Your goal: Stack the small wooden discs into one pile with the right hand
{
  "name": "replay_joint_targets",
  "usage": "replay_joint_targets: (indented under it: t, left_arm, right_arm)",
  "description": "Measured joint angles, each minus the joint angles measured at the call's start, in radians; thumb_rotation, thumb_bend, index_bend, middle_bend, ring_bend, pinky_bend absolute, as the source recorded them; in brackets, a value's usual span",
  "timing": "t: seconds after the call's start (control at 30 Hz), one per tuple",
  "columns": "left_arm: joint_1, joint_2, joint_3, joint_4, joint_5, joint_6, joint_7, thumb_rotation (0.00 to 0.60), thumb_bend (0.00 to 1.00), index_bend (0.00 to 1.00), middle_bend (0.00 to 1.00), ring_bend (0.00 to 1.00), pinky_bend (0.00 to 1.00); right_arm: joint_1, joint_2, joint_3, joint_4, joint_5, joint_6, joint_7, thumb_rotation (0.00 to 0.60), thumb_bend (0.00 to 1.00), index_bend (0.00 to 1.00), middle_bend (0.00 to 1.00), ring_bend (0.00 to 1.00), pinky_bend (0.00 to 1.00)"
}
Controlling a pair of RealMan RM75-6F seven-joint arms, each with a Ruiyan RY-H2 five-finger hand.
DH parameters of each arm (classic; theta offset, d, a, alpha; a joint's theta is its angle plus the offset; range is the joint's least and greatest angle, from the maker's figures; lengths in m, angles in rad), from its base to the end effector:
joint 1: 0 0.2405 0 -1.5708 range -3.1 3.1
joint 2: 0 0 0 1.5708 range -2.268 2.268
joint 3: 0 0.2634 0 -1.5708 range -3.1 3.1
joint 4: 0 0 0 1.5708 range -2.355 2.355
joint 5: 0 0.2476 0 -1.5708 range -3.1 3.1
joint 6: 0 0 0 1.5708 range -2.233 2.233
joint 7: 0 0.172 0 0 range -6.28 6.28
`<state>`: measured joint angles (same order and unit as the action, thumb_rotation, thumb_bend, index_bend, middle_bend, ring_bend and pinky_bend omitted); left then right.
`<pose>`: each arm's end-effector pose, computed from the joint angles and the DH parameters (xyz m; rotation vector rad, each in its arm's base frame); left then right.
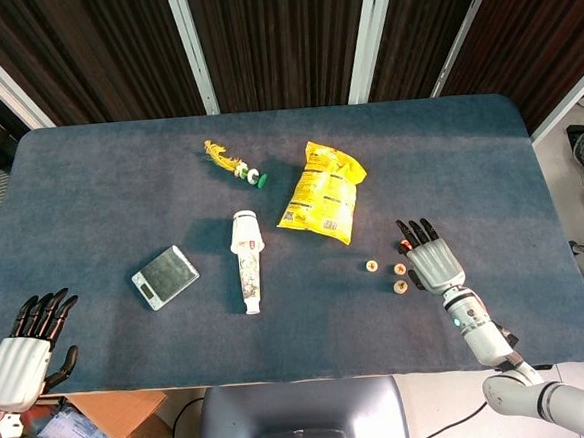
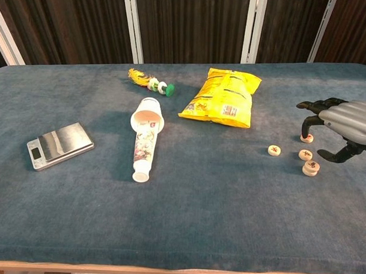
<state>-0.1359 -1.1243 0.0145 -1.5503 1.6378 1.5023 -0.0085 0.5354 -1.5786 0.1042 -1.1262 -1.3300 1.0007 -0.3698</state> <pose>-0.3193 0.2126 0.1153 -1.5703 -0.8106 -0.9444 -0.2905 -0.3703 -0.0392 1.8208 -0.6617 0.5891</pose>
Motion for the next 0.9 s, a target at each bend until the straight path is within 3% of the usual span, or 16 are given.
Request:
replay_joint_targets:
  t: [0.9]
  left_arm:
    - [-0.005, -0.008, -0.007, -0.003, -0.017, -0.015, 0.025, 0.600, 0.50, 0.00, 0.00, 0.00, 0.02]
  right_arm:
    - [0.040, -0.046, -0.031, 0.088, -0.039, -0.040, 0.025, 0.600, 0.48, 0.51, 0.03, 0.00, 0.00]
